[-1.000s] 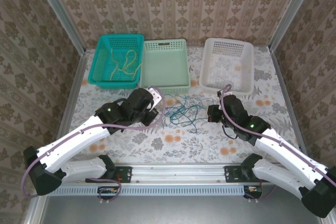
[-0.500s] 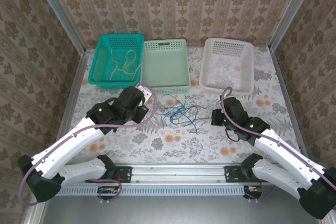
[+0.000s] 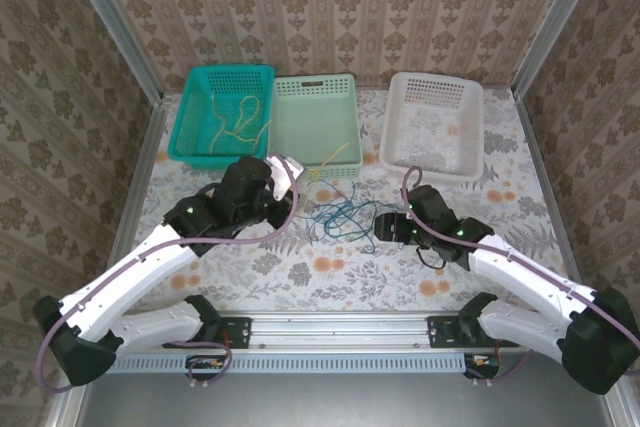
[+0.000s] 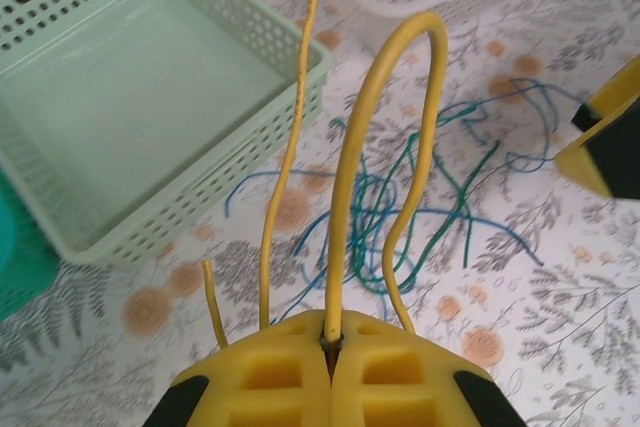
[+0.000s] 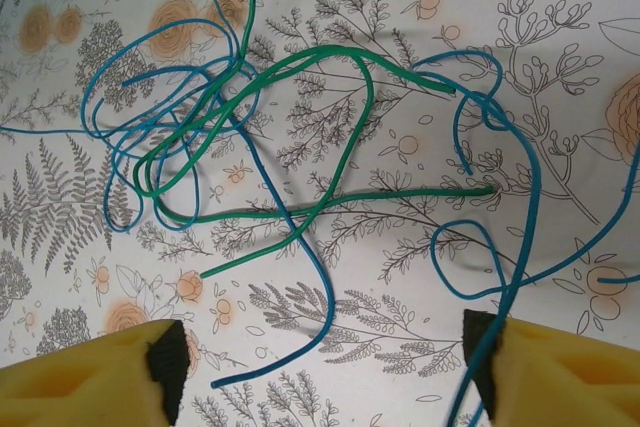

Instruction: Untangle the cables

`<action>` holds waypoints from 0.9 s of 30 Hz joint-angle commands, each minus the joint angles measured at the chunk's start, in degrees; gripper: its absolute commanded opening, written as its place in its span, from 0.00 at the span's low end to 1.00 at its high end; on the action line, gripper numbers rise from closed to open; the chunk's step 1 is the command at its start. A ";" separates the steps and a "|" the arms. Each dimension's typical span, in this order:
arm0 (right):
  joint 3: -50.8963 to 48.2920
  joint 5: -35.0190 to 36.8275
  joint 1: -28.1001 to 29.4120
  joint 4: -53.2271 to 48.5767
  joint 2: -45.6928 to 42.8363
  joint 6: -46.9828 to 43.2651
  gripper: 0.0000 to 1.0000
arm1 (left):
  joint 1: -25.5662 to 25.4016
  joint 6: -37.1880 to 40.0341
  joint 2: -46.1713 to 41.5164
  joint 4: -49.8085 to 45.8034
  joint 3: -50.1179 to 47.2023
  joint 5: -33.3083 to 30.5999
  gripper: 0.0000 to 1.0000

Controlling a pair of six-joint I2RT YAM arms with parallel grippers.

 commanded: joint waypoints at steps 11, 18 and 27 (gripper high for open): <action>2.93 -1.38 0.18 -1.83 -8.15 3.60 0.83 | 0.48 -4.91 -3.61 8.96 -4.72 6.62 0.00; 2.90 -8.96 0.46 6.39 -9.72 3.10 0.77 | 0.49 -6.91 -3.24 10.12 -5.02 6.17 0.00; 5.83 -4.10 1.35 -0.58 -8.79 1.74 0.74 | 0.46 -8.66 -0.01 13.55 -4.50 7.49 0.00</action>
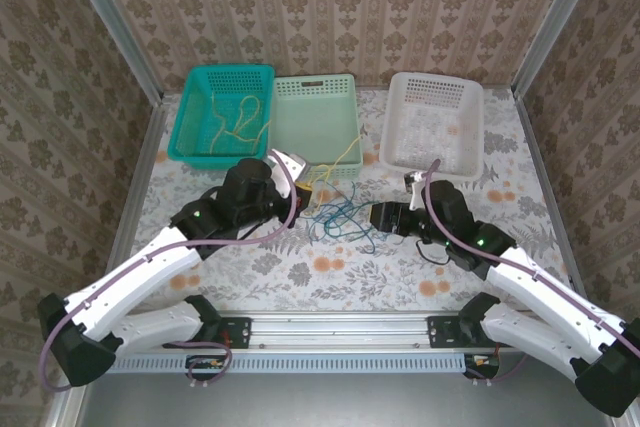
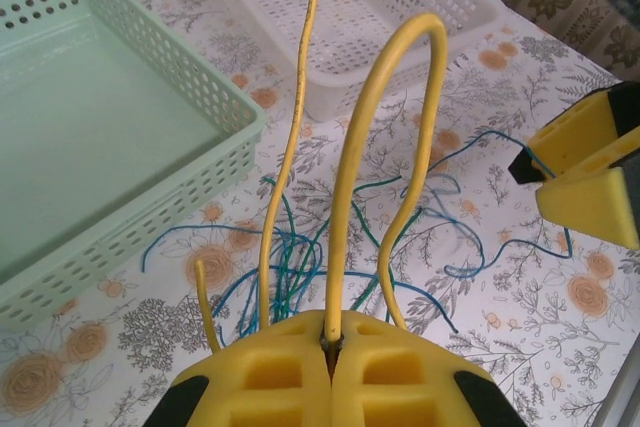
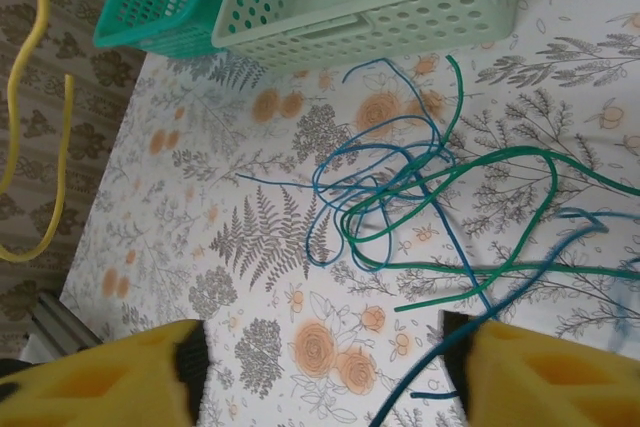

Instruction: Untangle the cables

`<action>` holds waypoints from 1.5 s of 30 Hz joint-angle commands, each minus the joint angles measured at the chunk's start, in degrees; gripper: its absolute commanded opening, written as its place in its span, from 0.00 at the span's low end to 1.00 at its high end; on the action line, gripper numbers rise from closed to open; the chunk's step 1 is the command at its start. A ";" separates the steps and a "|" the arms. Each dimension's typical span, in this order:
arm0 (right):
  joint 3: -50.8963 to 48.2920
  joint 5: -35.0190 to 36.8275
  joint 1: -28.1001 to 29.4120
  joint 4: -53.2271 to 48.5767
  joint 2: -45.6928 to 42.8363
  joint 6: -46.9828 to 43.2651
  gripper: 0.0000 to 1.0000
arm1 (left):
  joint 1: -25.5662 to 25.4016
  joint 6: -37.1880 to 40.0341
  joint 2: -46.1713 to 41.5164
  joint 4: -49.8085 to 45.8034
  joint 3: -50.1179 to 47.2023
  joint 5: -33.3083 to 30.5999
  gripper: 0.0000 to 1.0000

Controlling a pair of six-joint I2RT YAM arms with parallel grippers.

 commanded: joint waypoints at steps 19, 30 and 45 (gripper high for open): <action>5.19 -2.87 -0.33 -11.10 15.00 -4.79 0.94 | 0.58 -1.35 -1.49 0.87 -0.28 -1.30 0.00; 11.50 5.11 1.72 -23.17 32.66 -12.47 1.00 | 1.00 -1.27 -3.26 0.26 -1.04 -2.10 0.00; 9.13 10.73 4.78 -19.21 32.64 -14.33 0.96 | 1.53 -1.45 -3.85 -0.22 -1.54 -2.45 0.00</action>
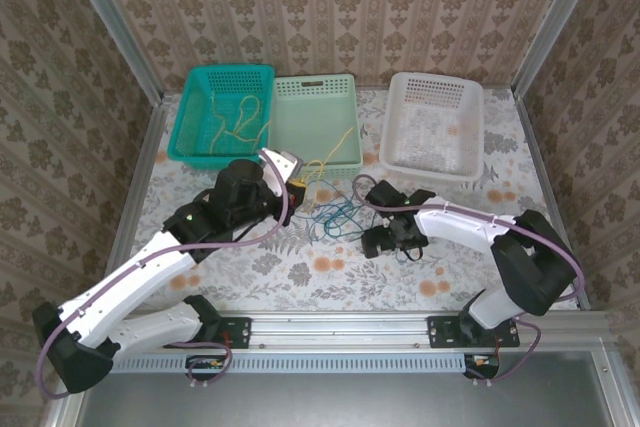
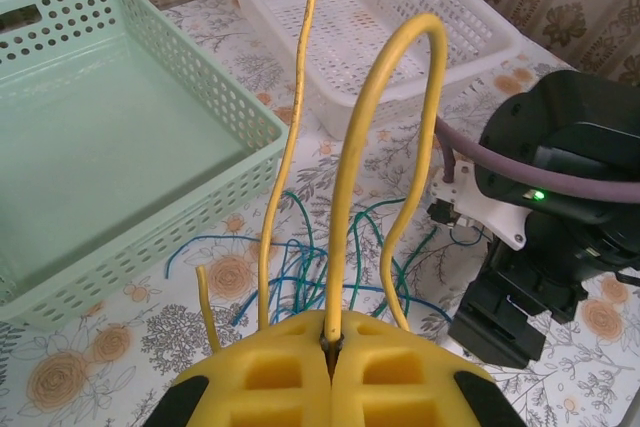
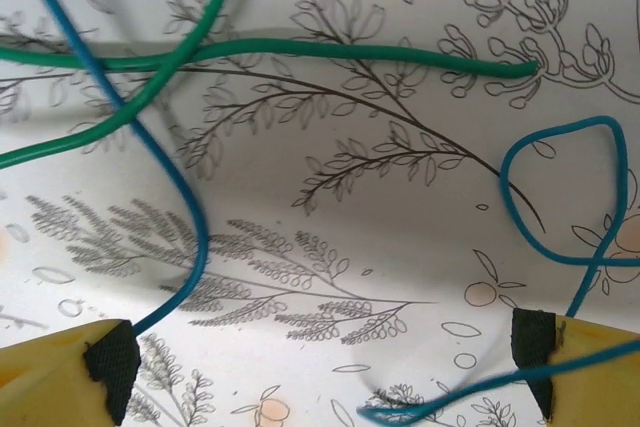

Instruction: Untangle the cables

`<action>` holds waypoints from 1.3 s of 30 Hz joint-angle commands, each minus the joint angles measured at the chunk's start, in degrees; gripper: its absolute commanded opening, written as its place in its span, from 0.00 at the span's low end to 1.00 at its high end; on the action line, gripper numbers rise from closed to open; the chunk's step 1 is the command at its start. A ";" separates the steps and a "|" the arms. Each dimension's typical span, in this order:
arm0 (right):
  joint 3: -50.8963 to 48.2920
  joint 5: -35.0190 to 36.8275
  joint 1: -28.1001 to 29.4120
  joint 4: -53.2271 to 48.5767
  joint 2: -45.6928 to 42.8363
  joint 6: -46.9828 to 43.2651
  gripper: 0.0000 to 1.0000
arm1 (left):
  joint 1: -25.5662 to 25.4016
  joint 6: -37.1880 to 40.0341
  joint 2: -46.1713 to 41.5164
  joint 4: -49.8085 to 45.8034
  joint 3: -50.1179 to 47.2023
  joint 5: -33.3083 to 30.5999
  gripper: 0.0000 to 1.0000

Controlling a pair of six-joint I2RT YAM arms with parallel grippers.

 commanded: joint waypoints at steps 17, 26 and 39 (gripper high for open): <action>2.14 2.51 2.30 -8.74 -7.19 -2.73 0.80 | 0.60 -1.32 -2.15 -1.17 -0.86 -1.48 0.00; -7.97 -6.93 3.99 16.81 -31.61 -0.35 0.57 | 0.72 -6.00 -2.66 2.42 -1.95 -3.17 0.00; -9.06 -5.92 10.36 43.88 -26.47 5.91 0.76 | -3.24 -14.34 -0.35 13.89 -4.93 -4.72 0.00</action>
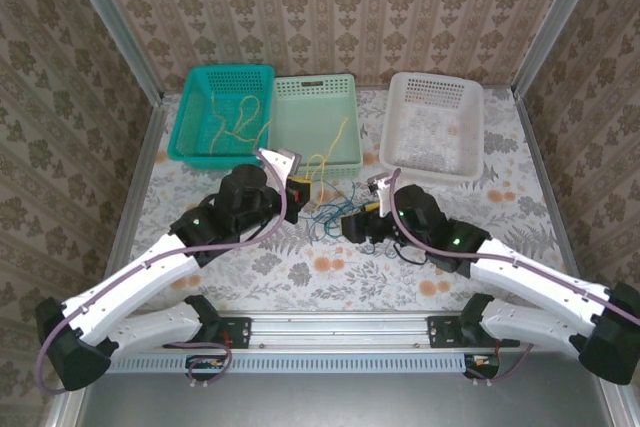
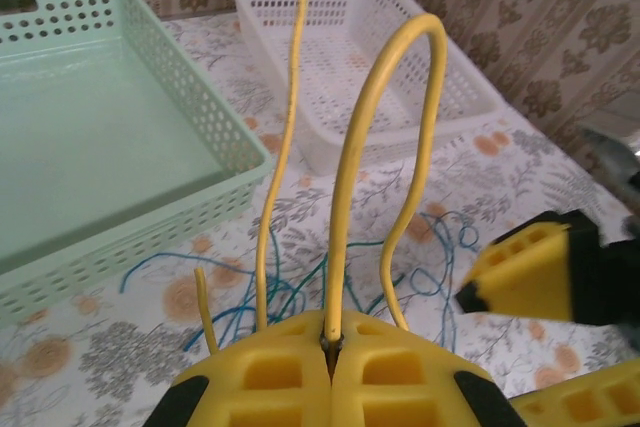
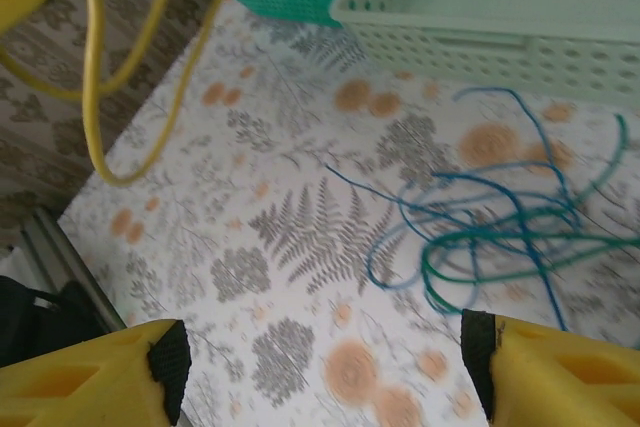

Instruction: Untangle the cables

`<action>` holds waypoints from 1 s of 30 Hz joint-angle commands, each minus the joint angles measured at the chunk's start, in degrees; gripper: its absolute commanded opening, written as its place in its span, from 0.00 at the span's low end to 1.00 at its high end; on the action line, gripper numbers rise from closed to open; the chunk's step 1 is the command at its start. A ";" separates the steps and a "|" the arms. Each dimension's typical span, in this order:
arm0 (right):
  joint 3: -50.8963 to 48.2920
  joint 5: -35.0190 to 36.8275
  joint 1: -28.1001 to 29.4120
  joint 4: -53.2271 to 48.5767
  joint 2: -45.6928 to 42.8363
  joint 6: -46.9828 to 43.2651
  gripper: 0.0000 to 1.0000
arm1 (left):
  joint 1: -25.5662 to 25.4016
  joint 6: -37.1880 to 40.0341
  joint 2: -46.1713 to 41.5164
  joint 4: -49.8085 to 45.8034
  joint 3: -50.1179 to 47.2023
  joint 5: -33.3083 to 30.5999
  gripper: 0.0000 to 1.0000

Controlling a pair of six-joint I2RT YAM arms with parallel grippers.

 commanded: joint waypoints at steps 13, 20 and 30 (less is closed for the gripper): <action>1.32 3.73 5.13 22.22 9.59 1.36 0.70 | -0.44 -10.86 -2.71 14.76 -7.77 -2.94 0.00; 2.01 6.06 5.49 23.64 10.72 -0.02 0.48 | -0.49 -11.57 -3.06 15.44 -8.02 -2.24 0.00; 3.77 4.56 5.39 16.76 10.01 -3.35 0.13 | -0.42 -10.90 -4.00 13.77 -8.60 -3.93 0.00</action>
